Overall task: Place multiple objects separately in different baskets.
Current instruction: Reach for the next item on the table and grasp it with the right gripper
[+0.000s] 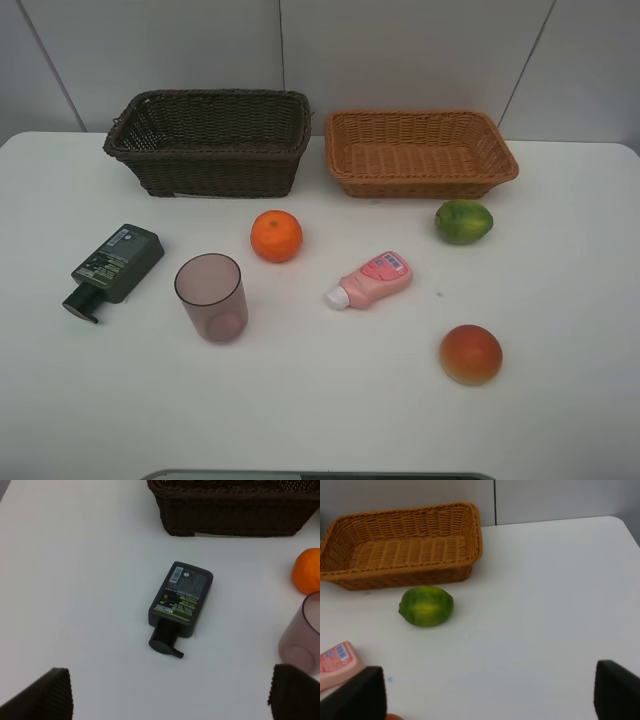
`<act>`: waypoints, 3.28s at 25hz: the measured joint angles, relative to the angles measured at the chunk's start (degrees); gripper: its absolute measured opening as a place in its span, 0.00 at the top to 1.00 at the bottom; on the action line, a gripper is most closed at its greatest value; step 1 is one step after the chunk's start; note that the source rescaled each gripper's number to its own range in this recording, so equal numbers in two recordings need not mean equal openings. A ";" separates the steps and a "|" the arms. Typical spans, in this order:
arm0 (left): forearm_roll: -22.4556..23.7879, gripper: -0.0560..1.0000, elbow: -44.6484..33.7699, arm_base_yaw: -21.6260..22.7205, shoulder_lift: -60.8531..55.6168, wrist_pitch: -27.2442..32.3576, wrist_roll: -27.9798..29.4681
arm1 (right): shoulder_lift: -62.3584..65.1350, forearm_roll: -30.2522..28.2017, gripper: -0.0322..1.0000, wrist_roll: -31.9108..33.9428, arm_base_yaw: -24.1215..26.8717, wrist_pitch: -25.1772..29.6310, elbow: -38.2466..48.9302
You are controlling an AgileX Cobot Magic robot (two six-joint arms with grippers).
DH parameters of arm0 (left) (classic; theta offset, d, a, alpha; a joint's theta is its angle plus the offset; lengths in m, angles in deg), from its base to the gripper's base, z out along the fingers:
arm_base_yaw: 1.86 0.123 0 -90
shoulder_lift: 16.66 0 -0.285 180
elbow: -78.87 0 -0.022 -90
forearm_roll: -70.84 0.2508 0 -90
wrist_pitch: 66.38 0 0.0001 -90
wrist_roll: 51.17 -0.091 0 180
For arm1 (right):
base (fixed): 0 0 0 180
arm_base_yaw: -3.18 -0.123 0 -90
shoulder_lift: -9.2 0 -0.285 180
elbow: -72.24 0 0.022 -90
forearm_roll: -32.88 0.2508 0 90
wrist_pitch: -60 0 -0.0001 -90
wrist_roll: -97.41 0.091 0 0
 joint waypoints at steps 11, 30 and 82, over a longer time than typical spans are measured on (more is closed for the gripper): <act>0.00 0.00 0.00 0.00 0.00 0.00 0.00 | 0.00 0.00 0.20 0.00 0.00 0.00 0.00; 0.00 0.00 0.00 0.00 0.00 0.00 0.00 | -3.28 2.78 0.20 0.00 -2.51 0.00 -0.82; 0.00 0.00 0.00 0.00 0.00 0.00 0.00 | -86.00 -2.07 0.20 26.39 -27.74 -17.26 -15.68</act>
